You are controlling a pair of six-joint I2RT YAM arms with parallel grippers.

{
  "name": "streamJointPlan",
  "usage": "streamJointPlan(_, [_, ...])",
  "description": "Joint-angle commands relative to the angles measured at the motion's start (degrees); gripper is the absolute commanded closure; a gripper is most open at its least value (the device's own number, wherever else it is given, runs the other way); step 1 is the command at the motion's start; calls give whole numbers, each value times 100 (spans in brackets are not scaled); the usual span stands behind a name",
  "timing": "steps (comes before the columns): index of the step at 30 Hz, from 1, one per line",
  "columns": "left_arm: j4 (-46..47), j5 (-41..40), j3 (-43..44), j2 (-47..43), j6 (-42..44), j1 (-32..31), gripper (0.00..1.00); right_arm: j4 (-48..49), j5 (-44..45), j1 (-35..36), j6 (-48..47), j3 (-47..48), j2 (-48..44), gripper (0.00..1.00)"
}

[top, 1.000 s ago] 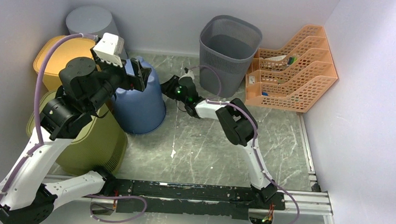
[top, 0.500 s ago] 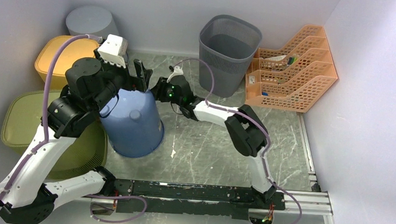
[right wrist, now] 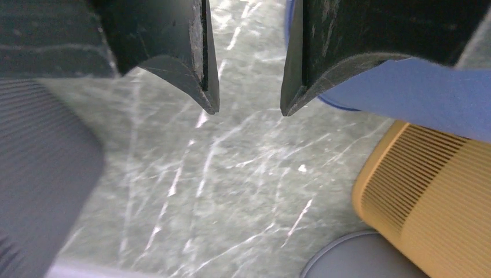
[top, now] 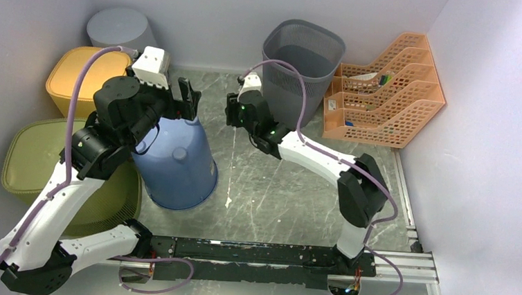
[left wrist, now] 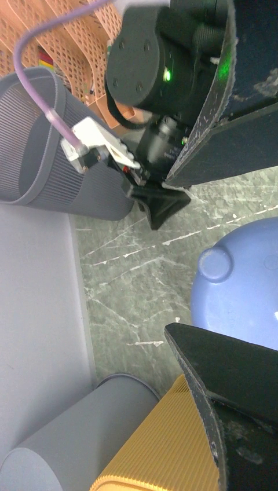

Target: Turn the large container upside down

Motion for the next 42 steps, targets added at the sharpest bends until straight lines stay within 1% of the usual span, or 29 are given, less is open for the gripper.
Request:
streamJointPlan(1, [355,-215,-49,-176,-87,21,0,-971,843,25,-1175,612,-580,55])
streamJointPlan(2, [392,-197,-52,-195,-96,21,0,-1219,955,26,-1358,841,-613,53])
streamJointPlan(3, [407,-186,-60,-210,-110,21,0,-1428,1079,31,-1520,1071,-633,48])
streamJointPlan(4, [429,-170,-68,-230,-123,21,0,-1645,1187,25,-1681,1285,-631,46])
streamJointPlan(7, [501,-87,-143,-302,-161,21,0,-2223,1442,-100,-2087,2009,-487,44])
streamJointPlan(8, [531,-52,-175,-321,-174,21,0,-2365,1390,-184,-2199,2229,-414,44])
streamJointPlan(10, [566,-6,-231,-351,-197,23,0,-2711,1133,-420,-2308,2683,-216,39])
streamJointPlan(12, [539,-1,-258,-356,-204,21,0,-3124,938,-673,-2380,3303,80,38])
streamJointPlan(14, [540,3,-291,-375,-204,21,0,-3372,804,-909,-2467,3692,300,37])
streamJointPlan(15, [542,3,-313,-390,-204,21,0,-3434,718,-1038,-2529,3832,387,32])
streamJointPlan(16, [550,8,-323,-398,-210,21,0,-3459,632,-1140,-2586,3925,458,18])
streamJointPlan(17, [542,8,-333,-411,-208,21,0,-3433,525,-1230,-2658,3977,511,2])
streamJointPlan(18, [542,4,-341,-423,-204,21,0,-3393,388,-1320,-2764,4007,541,0])
streamJointPlan(20, [534,-29,-379,-453,-196,21,0,-3330,98,-1490,-2932,4062,646,0])
streamJointPlan(25, [502,-143,-439,-483,-152,21,0,-3670,-616,-1729,-3256,4547,1007,1])
streamJointPlan(28, [486,-184,-448,-498,-143,21,0,-3821,-727,-1779,-3427,4781,1152,3])
streamJointPlan(29, [496,-192,-463,-513,-142,21,0,-3870,-724,-1802,-3446,4838,1337,3])
streamJointPlan(31, [513,-216,-498,-546,-151,21,0,-3974,-831,-1878,-3421,4944,1495,6])
streamJointPlan(32, [509,-226,-508,-562,-151,21,0,-3995,-921,-1892,-3396,4940,1543,13])
streamJointPlan(33, [491,-230,-510,-562,-145,21,0,-3989,-1004,-1977,-3351,4913,1563,22])
streamJointPlan(35, [452,-265,-502,-565,-127,21,0,-3908,-1113,-2123,-3299,4700,1557,53])
streamJointPlan(36, [435,-284,-493,-572,-125,24,0,-3846,-1146,-2145,-3296,4579,1532,67])
streamJointPlan(37, [416,-302,-500,-585,-120,21,0,-3782,-1164,-2149,-3303,4480,1511,74])
streamJointPlan(38, [411,-321,-508,-597,-120,23,0,-3753,-1178,-2157,-3303,4400,1499,79])
streamJointPlan(42, [428,-326,-540,-627,-147,23,0,-3860,-1264,-2158,-3308,4349,1579,80])
